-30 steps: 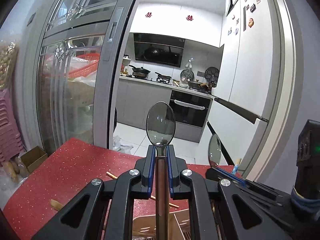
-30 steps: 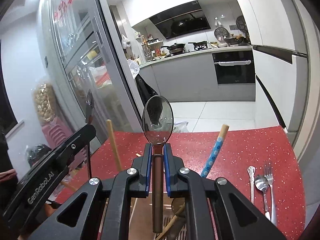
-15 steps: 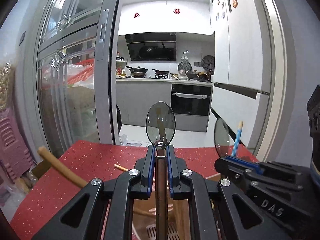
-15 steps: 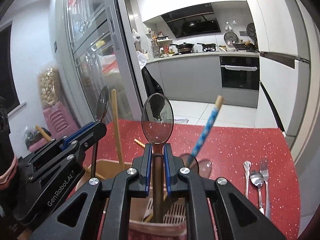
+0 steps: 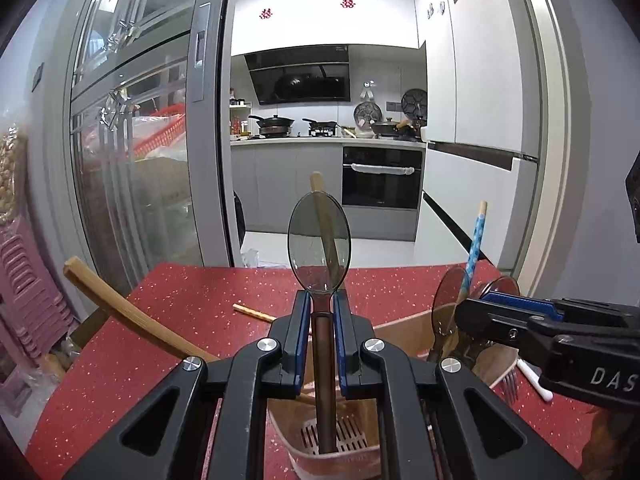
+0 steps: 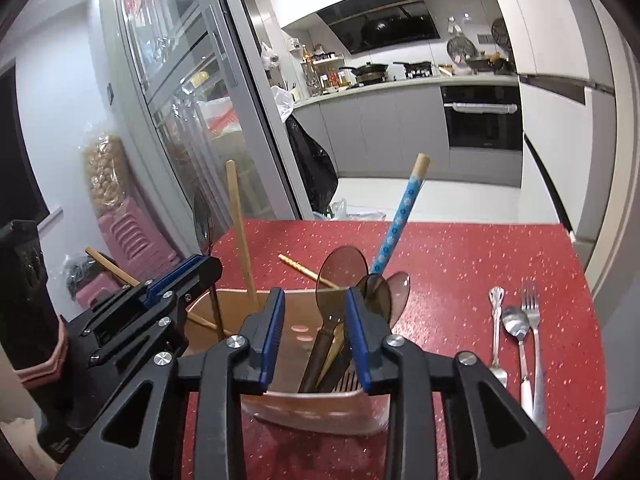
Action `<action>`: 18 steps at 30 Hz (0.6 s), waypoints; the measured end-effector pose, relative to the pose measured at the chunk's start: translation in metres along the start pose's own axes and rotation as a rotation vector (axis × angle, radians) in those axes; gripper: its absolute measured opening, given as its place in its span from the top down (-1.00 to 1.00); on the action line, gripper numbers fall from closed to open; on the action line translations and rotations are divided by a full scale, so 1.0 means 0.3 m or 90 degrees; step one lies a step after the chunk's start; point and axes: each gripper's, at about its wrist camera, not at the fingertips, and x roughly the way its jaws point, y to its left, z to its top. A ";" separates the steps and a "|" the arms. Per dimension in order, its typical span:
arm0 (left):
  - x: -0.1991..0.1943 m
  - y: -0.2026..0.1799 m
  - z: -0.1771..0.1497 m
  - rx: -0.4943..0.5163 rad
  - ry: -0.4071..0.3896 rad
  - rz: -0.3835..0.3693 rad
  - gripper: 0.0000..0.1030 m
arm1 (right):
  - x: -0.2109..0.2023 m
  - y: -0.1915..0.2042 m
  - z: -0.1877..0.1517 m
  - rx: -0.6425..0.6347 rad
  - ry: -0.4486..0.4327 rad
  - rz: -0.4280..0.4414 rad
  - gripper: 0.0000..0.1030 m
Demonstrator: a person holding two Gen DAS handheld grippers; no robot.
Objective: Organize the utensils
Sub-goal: 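Open the right tool to drop its spoon into the holder while the left tool drops its spoon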
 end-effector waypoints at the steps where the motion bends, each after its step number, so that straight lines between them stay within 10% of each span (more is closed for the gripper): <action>1: -0.002 -0.002 -0.004 0.002 0.002 -0.001 0.32 | -0.002 -0.004 -0.003 0.006 0.003 0.002 0.33; 4: -0.008 -0.008 -0.012 0.006 0.006 0.003 0.29 | -0.020 -0.015 -0.014 0.024 0.001 0.003 0.33; 6: -0.011 -0.006 -0.015 0.005 0.009 0.002 -0.61 | -0.031 -0.021 -0.017 0.037 -0.002 0.007 0.33; 7: -0.023 -0.011 -0.014 0.007 0.000 -0.006 -0.72 | -0.036 -0.026 -0.017 0.045 -0.001 0.009 0.33; 18: -0.138 -0.038 0.003 0.024 -0.035 0.011 -1.00 | -0.111 -0.056 -0.022 0.075 -0.007 0.024 0.09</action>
